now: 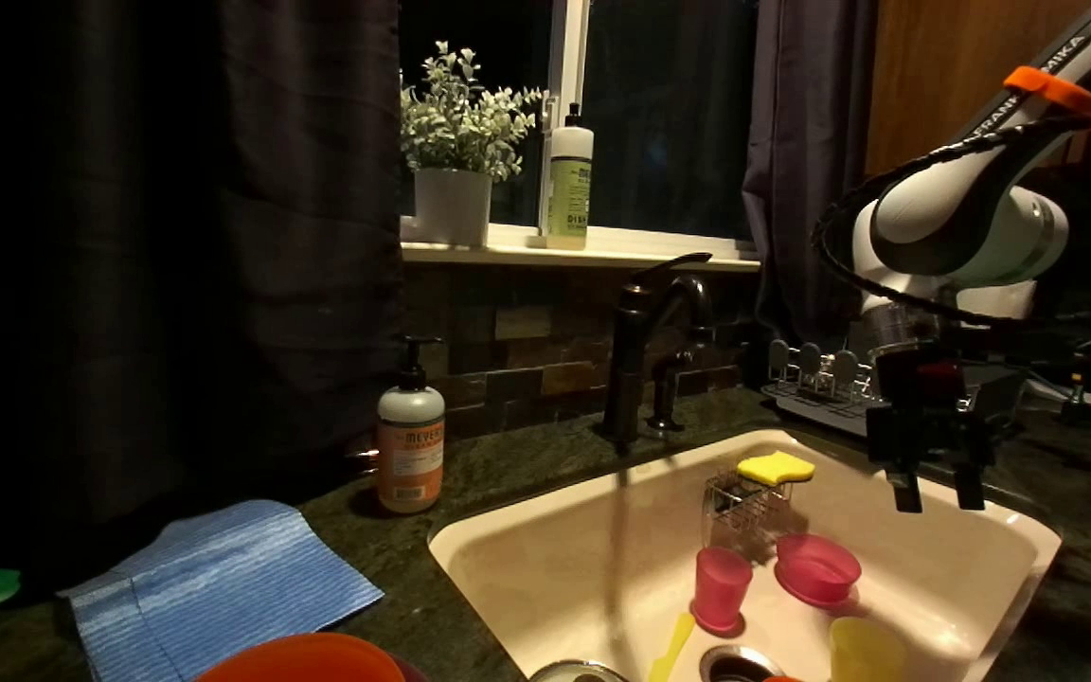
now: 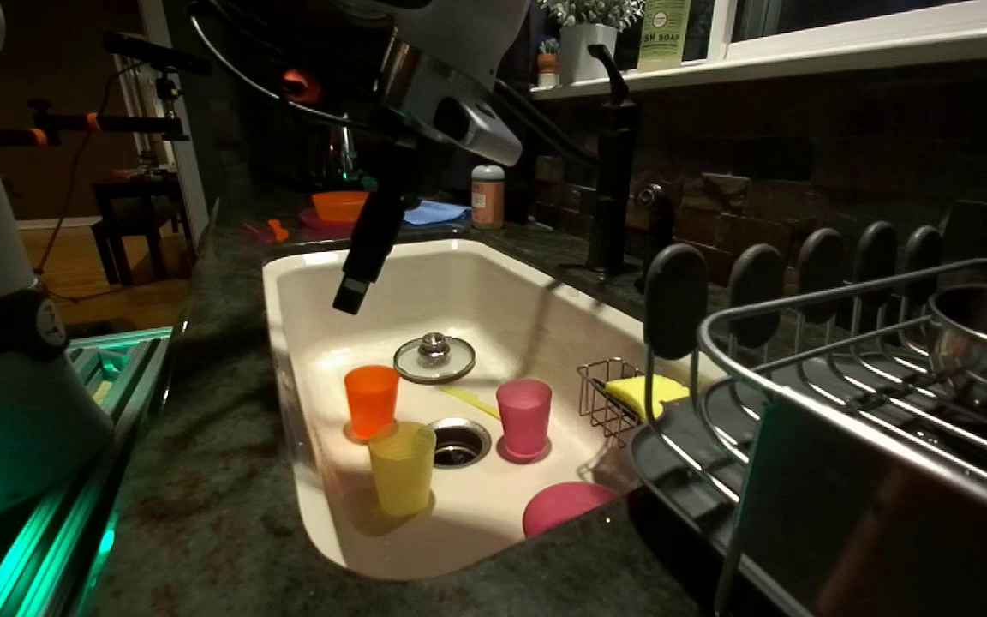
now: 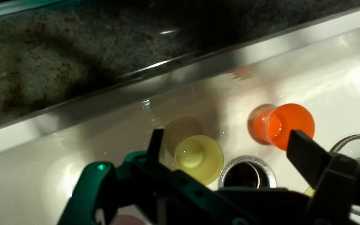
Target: Remove the orange cup from the sink
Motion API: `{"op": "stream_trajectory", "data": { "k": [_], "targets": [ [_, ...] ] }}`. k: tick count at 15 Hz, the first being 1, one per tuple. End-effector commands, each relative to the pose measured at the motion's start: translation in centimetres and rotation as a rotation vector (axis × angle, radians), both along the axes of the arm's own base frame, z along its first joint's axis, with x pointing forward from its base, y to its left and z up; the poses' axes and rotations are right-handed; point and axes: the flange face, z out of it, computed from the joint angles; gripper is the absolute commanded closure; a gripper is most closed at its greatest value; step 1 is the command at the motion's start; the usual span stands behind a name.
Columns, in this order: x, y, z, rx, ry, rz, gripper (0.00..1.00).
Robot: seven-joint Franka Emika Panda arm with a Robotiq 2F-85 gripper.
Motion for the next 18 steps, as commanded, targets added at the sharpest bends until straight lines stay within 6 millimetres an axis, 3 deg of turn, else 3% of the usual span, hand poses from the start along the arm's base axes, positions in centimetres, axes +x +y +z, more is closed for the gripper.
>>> {"op": "stream_trajectory", "data": {
  "k": [1,9,18],
  "targets": [
    [0.7,1.0,-2.3,0.017,-0.030,0.003,0.00],
    [3.1,3.8,-8.5,0.082,-0.142,-0.049,0.00],
    [5.3,7.0,-14.4,0.170,-0.105,-0.075,0.00]
  ]
}}
